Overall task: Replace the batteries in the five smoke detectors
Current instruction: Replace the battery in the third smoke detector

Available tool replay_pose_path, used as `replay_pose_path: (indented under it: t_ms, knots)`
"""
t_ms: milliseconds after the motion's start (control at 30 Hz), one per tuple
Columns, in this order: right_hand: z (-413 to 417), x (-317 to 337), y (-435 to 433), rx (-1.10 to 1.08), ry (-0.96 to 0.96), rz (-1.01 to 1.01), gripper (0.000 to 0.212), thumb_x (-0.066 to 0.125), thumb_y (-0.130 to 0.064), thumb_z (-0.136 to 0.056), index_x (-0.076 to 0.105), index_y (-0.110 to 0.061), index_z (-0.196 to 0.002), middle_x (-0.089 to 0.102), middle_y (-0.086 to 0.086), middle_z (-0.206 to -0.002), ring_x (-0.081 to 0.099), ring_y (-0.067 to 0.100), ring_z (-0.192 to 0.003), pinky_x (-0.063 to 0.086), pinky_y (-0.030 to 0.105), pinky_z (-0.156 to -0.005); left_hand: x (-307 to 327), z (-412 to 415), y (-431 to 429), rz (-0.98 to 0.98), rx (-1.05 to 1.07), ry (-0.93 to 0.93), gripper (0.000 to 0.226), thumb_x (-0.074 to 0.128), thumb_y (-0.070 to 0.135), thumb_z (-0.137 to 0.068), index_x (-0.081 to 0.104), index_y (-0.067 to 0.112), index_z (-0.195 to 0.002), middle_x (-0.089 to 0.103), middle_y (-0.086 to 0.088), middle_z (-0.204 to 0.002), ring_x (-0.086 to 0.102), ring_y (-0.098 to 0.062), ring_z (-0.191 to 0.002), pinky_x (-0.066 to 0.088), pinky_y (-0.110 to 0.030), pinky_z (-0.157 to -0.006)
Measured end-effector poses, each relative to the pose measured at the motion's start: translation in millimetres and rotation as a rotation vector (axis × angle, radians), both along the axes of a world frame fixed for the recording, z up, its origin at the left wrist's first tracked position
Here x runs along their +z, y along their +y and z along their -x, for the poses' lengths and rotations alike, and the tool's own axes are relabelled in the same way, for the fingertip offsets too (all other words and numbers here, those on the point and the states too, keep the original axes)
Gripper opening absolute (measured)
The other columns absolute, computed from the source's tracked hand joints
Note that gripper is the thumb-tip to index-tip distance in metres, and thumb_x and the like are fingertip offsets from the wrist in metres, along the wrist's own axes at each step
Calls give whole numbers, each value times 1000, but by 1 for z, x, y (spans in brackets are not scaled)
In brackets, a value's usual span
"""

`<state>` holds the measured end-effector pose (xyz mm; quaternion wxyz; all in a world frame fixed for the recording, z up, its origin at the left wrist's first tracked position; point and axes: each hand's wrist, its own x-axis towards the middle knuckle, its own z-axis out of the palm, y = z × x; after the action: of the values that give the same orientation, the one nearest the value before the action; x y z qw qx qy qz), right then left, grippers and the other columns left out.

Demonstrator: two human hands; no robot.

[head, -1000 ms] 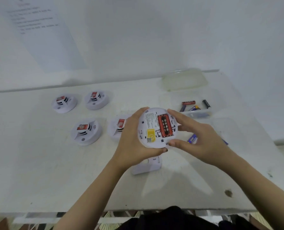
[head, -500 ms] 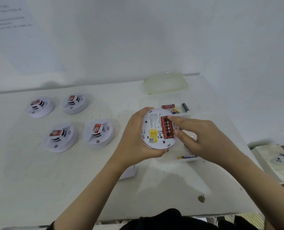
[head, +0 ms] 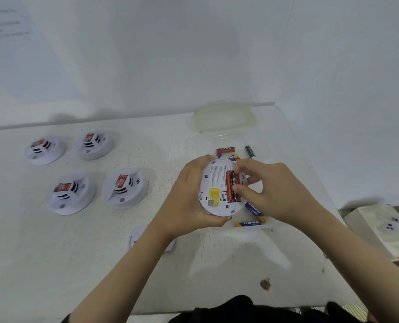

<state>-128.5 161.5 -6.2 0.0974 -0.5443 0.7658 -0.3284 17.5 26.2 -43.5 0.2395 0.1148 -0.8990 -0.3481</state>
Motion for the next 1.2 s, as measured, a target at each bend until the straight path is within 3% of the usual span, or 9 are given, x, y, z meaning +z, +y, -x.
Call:
replay_pose_path:
  t_ms: [133,267,367,467,567,767,933,1067,1200]
  knots:
    - [1,0,0,25,-53,11,16,67,-24,-84,51,-24,-87,70,-6,-94,64,4,-86,52,24,-73,2,1,-1,28,10,9,94,78,47,-58,35,21,-138,45,13,-130,41,-1,-122,32,-10,-101]
    - [-4,-6,1,67,-93,6,18,63,-22,-87,47,-27,-79,67,-8,-96,62,10,-98,50,25,-79,6,1,-6,23,41,66,92,80,42,-58,34,29,-136,35,33,-130,39,2,-124,33,-12,-102]
    - [-4,-7,1,39,-166,67,21,62,-22,-89,43,-33,-90,64,-16,-104,63,10,-101,53,28,-79,6,1,-6,30,53,52,94,80,43,-58,36,22,-138,38,24,-134,38,2,-124,29,-8,-101]
    - [-6,-5,0,61,-200,121,48,61,-21,-89,38,-47,-122,57,-20,-119,60,6,-106,52,24,-86,7,3,-5,36,64,68,92,78,45,-59,37,20,-137,39,22,-132,39,3,-123,29,-7,-101]
    - [-4,-10,-1,30,-122,145,51,59,-23,-91,41,-39,-135,59,-18,-118,60,4,-101,50,21,-87,7,4,-6,64,71,72,91,78,44,-60,38,17,-137,43,16,-129,41,0,-122,31,-9,-102]
    - [-2,-13,-4,-35,19,370,23,63,-11,-85,64,-21,-106,58,-20,-114,53,-2,-111,41,9,-91,3,5,-8,92,72,52,95,78,48,-60,34,21,-139,39,23,-129,36,6,-125,26,-7,-103]
    - [-3,-11,4,-131,-209,498,16,65,-17,-81,64,-27,-93,66,-19,-86,61,0,-82,43,10,-77,2,0,-16,41,141,58,100,81,54,-56,31,29,-139,35,29,-131,38,7,-121,31,-7,-102]
    - [3,-17,14,-142,-212,328,13,72,-13,-78,65,-23,-83,67,-12,-76,61,4,-73,39,6,-69,1,-4,-23,80,196,58,105,75,58,-54,34,14,-141,42,8,-133,39,-5,-119,25,-2,-101]
    - [8,-22,15,-31,-112,53,8,73,-16,-77,68,-21,-75,67,-14,-69,57,-6,-75,37,4,-67,3,-6,-26,80,198,46,107,77,59,-52,36,14,-140,43,9,-132,40,5,-116,26,-1,-99]
